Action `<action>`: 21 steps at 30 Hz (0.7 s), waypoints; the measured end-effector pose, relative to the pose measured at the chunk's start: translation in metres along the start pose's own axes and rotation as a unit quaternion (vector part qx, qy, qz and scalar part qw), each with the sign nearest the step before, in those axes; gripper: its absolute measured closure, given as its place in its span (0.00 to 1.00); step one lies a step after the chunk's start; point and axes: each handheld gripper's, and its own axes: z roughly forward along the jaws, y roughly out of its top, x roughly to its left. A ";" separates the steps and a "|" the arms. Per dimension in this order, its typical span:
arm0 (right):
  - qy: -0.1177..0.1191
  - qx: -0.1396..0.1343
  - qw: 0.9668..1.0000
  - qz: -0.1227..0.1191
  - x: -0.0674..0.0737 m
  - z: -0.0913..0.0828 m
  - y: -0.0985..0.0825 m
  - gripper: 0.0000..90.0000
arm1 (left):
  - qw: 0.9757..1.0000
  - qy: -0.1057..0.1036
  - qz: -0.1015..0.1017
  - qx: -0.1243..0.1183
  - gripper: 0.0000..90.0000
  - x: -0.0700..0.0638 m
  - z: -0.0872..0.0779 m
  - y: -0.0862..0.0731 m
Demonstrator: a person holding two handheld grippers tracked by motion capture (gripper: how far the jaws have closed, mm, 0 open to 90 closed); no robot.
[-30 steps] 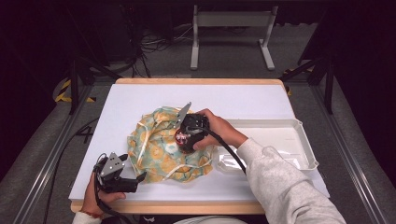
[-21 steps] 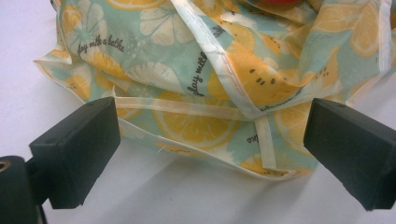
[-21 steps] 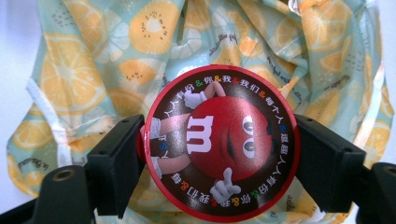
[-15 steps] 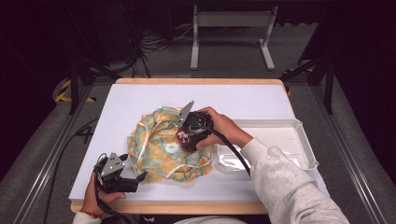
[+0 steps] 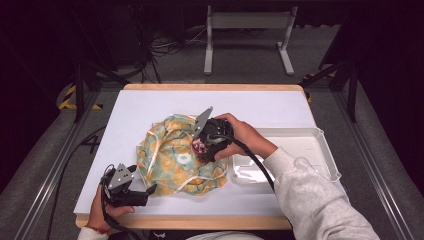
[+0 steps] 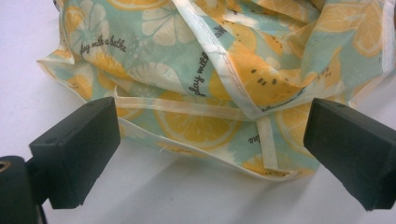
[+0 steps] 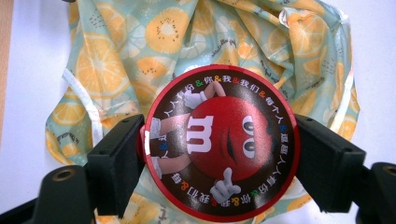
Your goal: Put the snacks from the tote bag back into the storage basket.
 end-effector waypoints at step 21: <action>-0.018 -0.015 1.000 0.001 -0.001 -0.032 -0.011 0.26 | 1.000 0.001 0.001 0.004 0.05 -0.001 0.001 0.000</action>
